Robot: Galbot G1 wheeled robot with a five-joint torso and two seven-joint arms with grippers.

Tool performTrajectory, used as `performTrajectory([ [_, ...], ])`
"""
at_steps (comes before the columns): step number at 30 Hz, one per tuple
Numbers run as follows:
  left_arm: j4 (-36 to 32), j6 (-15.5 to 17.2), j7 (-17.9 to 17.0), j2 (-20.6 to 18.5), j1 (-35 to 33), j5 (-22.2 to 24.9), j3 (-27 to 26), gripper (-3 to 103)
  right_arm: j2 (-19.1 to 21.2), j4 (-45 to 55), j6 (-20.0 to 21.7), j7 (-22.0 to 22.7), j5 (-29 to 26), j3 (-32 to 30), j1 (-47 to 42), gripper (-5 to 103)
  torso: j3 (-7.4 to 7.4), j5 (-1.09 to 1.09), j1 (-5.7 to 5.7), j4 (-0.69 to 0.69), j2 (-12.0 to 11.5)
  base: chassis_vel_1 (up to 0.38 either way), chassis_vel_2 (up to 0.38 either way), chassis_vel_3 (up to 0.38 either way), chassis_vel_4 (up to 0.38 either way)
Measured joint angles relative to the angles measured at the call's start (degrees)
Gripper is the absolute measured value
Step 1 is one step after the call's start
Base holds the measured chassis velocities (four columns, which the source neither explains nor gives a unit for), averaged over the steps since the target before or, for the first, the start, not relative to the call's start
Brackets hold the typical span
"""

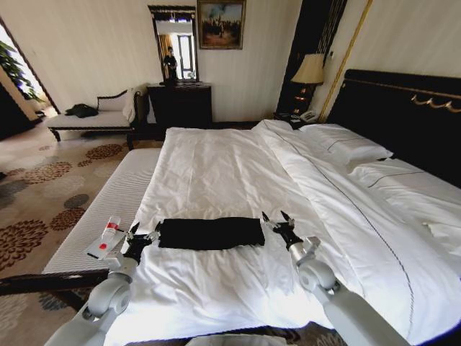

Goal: Fold the clothes on the bed.

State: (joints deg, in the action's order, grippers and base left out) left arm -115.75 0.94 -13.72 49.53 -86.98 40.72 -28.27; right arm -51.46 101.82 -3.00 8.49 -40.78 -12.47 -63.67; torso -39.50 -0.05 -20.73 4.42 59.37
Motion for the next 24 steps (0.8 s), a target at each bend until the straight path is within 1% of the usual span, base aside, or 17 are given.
performTrajectory([
  [2,-1.6,0.3,0.3,-1.4,-1.8,0.4,-0.6,100,0.0,-4.9,0.0,-0.8,-0.1,4.0,5.5,100,0.0,0.03,0.0,-0.06,0.0,0.0,0.0,0.0,0.0],
  [3,-1.6,0.3,0.3,-1.4,-1.8,0.4,-0.6,100,0.0,-4.9,0.0,-0.8,-0.1,4.0,5.5,100,0.0,0.03,0.0,-0.06,0.0,0.0,0.0,0.0,0.0],
  [5,-2.9,0.3,0.9,-2.3,-3.9,0.2,-1.2,100,-0.4,-10.7,-1.1,-2.0,0.9,8.4,10.4,100,0.0,0.04,0.0,-0.15,0.0,0.0,0.0,0.0,0.0],
  [7,-3.9,0.3,1.2,-2.5,-5.3,0.0,-1.4,100,-0.8,-15.3,-2.6,-3.4,2.8,12.0,13.7,100,0.0,0.04,0.0,-0.13,0.0,0.0,0.0,0.0,0.0],
  [8,-3.9,0.3,1.2,-2.5,-5.3,0.0,-1.4,100,-0.8,-15.3,-2.6,-3.4,2.8,12.0,13.7,100,0.0,0.04,0.0,-0.13,0.0,0.0,0.0,0.0,0.0],
  [11,-5.6,0.1,1.5,-2.8,-6.8,-0.2,-1.4,100,-1.5,-19.8,-4.9,-5.3,6.4,16.2,17.3,100,0.0,0.0,0.0,-0.07,0.0,0.0,0.0,0.0,0.0],
  [12,-6.2,0.1,1.7,-3.0,-7.4,-0.3,-1.4,100,-1.8,-21.1,-5.6,-5.9,7.6,17.5,18.2,100,0.0,0.02,0.0,-0.08,0.0,0.0,0.0,0.0,0.0],
  [13,-6.2,0.1,1.7,-3.0,-7.4,-0.3,-1.4,100,-1.8,-21.1,-5.6,-5.9,7.6,17.5,18.2,100,0.0,0.02,0.0,-0.08,0.0,0.0,0.0,0.0,0.0],
  [16,-7.7,0.0,1.7,-3.5,-8.8,-0.3,-1.8,100,-2.3,-22.6,-7.0,-6.8,10.4,19.7,19.0,100,0.0,0.02,0.0,-0.09,0.0,0.0,0.0,0.0,0.0],
  [18,-8.2,0.0,1.7,-3.5,-9.1,-0.1,-2.0,100,-2.3,-22.6,-7.4,-7.0,11.3,20.1,18.7,100,0.0,0.01,0.0,-0.1,0.0,0.0,0.0,0.0,0.0],
  [21,-8.9,0.0,1.7,-3.5,-9.3,0.8,-2.7,100,-2.1,-22.0,-7.9,-7.4,12.8,20.8,17.6,100,0.01,0.01,0.0,-0.09,0.0,0.0,0.0,0.0,0.0],
  [24,-10.5,0.7,1.6,-3.7,-9.7,2.6,-3.8,100,-1.3,-20.6,-9.4,-8.1,16.4,22.1,15.2,100,0.01,0.02,0.01,-0.08,0.0,0.0,0.0,0.0,0.0],
])
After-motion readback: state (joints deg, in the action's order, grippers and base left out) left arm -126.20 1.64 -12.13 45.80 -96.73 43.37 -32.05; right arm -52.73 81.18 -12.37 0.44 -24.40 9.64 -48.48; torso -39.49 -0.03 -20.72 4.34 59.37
